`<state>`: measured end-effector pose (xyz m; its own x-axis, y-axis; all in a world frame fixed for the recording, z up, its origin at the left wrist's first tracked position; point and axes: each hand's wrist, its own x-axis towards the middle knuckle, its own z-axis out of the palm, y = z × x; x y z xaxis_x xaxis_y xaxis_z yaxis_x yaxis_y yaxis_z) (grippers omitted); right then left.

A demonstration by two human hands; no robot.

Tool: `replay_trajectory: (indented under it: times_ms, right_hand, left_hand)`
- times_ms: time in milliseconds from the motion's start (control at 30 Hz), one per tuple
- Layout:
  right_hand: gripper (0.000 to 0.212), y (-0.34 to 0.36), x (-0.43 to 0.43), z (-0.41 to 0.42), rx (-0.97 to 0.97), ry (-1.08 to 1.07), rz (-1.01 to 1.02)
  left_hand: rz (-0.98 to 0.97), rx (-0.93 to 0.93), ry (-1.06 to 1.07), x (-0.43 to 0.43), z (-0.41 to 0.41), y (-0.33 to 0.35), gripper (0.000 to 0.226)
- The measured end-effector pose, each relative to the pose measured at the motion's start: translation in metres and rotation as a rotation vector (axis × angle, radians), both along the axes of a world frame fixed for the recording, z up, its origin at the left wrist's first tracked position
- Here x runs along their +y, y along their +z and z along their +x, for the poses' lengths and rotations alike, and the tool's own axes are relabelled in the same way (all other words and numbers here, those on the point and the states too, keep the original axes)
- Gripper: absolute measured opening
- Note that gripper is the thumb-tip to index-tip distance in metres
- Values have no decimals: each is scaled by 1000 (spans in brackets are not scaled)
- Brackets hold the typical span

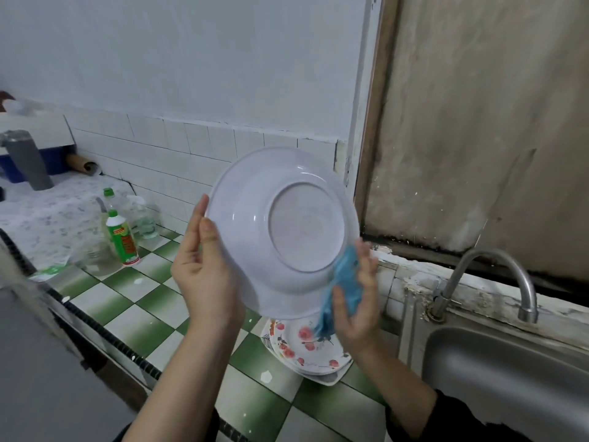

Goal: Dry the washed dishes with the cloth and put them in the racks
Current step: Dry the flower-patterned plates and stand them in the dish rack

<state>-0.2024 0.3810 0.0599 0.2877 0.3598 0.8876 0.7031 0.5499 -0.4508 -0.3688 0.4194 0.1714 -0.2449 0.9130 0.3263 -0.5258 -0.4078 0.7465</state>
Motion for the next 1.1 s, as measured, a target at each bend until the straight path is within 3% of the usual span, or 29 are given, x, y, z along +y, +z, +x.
replay_trajectory:
  times_ms: [67,133,333,467,567,700,767,867,967,1033,1100]
  right_hand:
    - [48,20,-1,7,380,141,-105]
    - [47,45,3,20,529,195,-130]
    - [45,97,14,19,439,125,-183]
    - [51,57,7,-20,645,172,-170]
    - [49,41,2,-35,701,237,-127]
    - [58,96,11,-4,665,287,-65]
    - [45,128,12,2,586,317,-82]
    - [24,150,4,-20,179,268,-124]
    - [31,137,3,-54,-169,215,-145]
    - [33,133,11,-53,-93,162,-171]
    - [32,142,18,-39,240,188,-201]
  left_hand:
    - [43,58,-62,0,-5,2,27]
    - [75,143,-89,-4,-6,1,27]
    - [180,239,-16,-15,-8,0,26]
    - [157,67,42,-13,-14,12,26]
    - [164,86,4,-7,-18,16,27]
    - [254,261,36,-9,-26,9,24]
    - [308,367,53,-18,-26,9,24]
    - [355,392,25,-29,-13,11,28]
    - [330,371,23,-26,-7,10,35]
    - [326,354,42,-25,-8,7,35]
    - [301,336,45,-27,-8,3,32]
